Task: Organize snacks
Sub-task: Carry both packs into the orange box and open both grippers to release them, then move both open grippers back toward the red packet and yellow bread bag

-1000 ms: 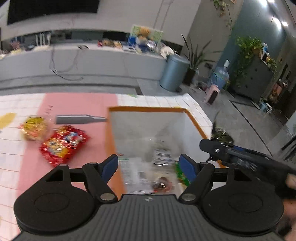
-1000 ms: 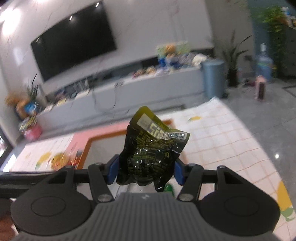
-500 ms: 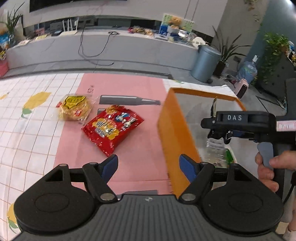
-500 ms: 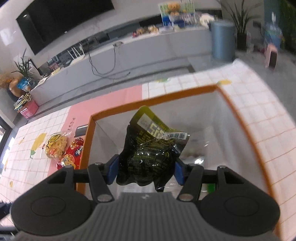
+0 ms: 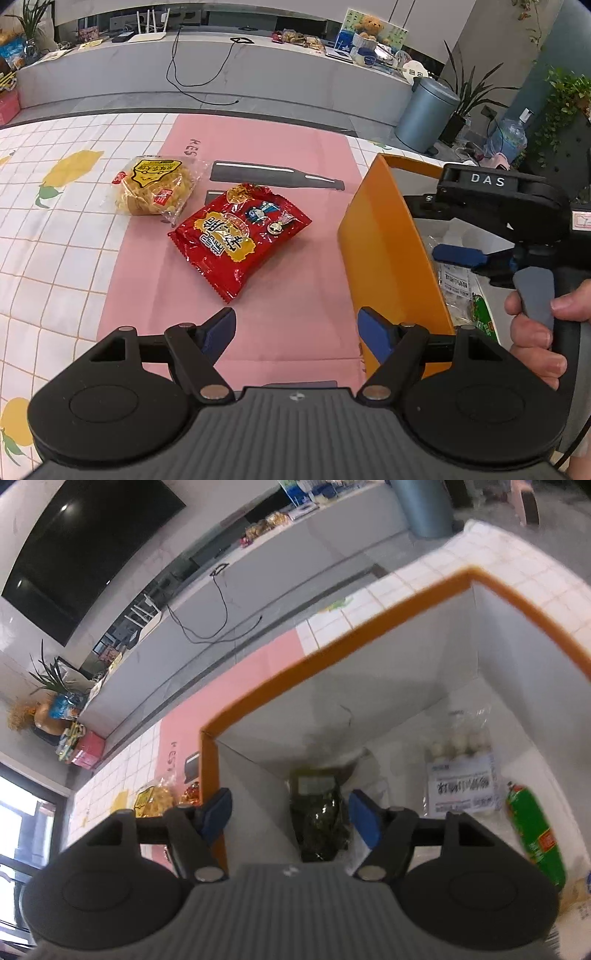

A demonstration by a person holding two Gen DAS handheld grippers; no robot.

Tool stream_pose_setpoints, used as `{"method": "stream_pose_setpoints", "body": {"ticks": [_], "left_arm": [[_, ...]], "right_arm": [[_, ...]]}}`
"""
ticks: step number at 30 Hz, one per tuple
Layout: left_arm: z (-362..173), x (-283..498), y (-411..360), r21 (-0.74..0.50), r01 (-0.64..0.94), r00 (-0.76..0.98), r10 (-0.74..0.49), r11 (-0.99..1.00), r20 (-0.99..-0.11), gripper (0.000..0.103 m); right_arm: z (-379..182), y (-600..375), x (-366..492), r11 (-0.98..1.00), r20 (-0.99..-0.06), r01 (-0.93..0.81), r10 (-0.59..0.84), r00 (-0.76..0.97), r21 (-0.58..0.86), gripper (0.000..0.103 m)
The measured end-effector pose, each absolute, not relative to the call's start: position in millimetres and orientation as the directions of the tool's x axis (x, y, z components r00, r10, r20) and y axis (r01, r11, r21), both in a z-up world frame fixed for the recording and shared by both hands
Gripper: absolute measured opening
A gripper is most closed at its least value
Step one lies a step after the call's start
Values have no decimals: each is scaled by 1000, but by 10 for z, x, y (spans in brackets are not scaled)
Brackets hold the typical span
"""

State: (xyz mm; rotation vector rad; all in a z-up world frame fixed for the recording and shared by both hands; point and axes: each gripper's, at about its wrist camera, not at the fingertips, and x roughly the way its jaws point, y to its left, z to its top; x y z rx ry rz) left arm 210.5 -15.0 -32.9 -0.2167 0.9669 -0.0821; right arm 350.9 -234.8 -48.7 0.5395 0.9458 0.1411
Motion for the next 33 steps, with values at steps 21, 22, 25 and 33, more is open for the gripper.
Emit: {"method": "stream_pose_setpoints", "body": {"ticks": [21, 22, 25, 33], "left_arm": [[83, 1837, -73, -134, -38, 592, -86, 990, -801, 88], [107, 1816, -50, -127, -42, 595, -77, 991, -800, 88], [199, 1747, 64, -113, -53, 608, -58, 992, -792, 88], [449, 1575, 554, -104, -110, 655, -7, 988, -756, 88]], "right_arm": [[123, -2214, 2829, 894, -653, 131, 205, 729, 428, 82], [162, -2178, 2799, 896, -641, 116, 210, 738, 428, 85], [255, -2062, 2701, 907, -611, 76, 215, 762, 414, 86], [293, -1672, 2596, 924, -607, 5, 248, 755, 383, 86]]}}
